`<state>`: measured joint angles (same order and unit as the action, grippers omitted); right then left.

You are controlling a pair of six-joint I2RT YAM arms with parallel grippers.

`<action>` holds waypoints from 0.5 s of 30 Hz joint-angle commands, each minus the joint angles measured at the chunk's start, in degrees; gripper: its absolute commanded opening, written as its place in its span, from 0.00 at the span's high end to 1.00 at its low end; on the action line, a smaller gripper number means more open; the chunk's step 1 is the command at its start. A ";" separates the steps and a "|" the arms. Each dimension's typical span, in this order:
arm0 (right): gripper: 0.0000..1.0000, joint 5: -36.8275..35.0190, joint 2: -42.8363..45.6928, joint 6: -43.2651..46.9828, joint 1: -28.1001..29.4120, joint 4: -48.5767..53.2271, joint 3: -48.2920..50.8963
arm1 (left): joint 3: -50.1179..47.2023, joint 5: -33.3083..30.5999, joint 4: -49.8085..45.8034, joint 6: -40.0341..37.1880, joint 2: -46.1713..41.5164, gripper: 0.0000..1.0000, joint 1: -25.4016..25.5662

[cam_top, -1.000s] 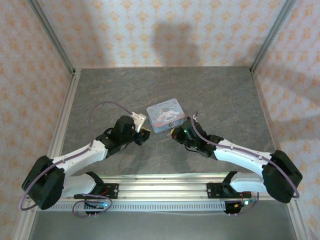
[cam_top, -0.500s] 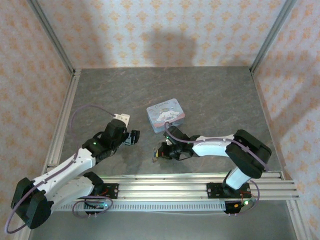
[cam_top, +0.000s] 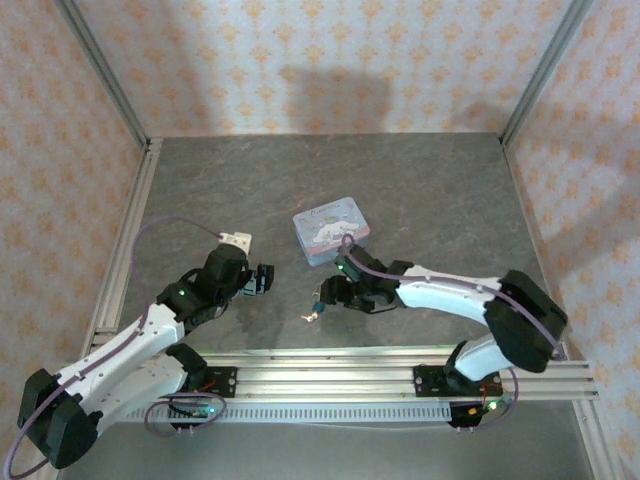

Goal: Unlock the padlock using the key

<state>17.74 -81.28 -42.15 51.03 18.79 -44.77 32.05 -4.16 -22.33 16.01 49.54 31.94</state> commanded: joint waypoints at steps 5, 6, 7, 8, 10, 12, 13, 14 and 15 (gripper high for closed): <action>0.01 -28.61 16.13 6.85 -4.32 21.48 -8.00 | 9.98 1.38 -2.47 -2.50 6.52 0.04 -11.08; 0.01 -33.60 17.49 7.62 -5.07 22.26 -8.13 | 10.82 2.48 -1.37 -2.24 7.68 0.00 -13.59; 0.01 -38.85 19.10 8.86 -6.03 22.19 -8.14 | 11.76 2.56 0.14 -2.00 8.87 0.00 -16.00; 0.01 -43.51 20.62 10.19 -7.15 21.47 -7.81 | 12.30 1.84 2.26 -1.93 9.94 0.00 -17.90; 0.01 -49.87 23.19 15.26 -9.51 16.93 -6.07 | 12.50 0.01 6.59 -2.72 11.62 0.00 -20.64; 0.01 -53.67 25.43 23.16 -12.15 9.15 -2.62 | 11.65 -3.35 10.51 -4.93 13.17 0.00 -22.04; 0.01 -54.74 26.33 27.85 -14.26 3.73 -0.26 | 10.52 -4.74 13.10 -7.32 13.71 0.00 -22.34; 0.01 -54.63 27.12 32.75 -16.16 -1.67 2.31 | 8.95 -4.87 16.01 -9.91 14.15 0.00 -22.74; 0.01 -54.39 27.66 36.15 -18.19 -5.60 4.38 | 7.77 -5.22 18.20 -11.67 14.30 0.00 -23.04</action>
<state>-27.77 -54.46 -20.51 35.97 24.23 -45.32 42.41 -5.69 -12.58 10.68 63.31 9.63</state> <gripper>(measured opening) 0.993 0.999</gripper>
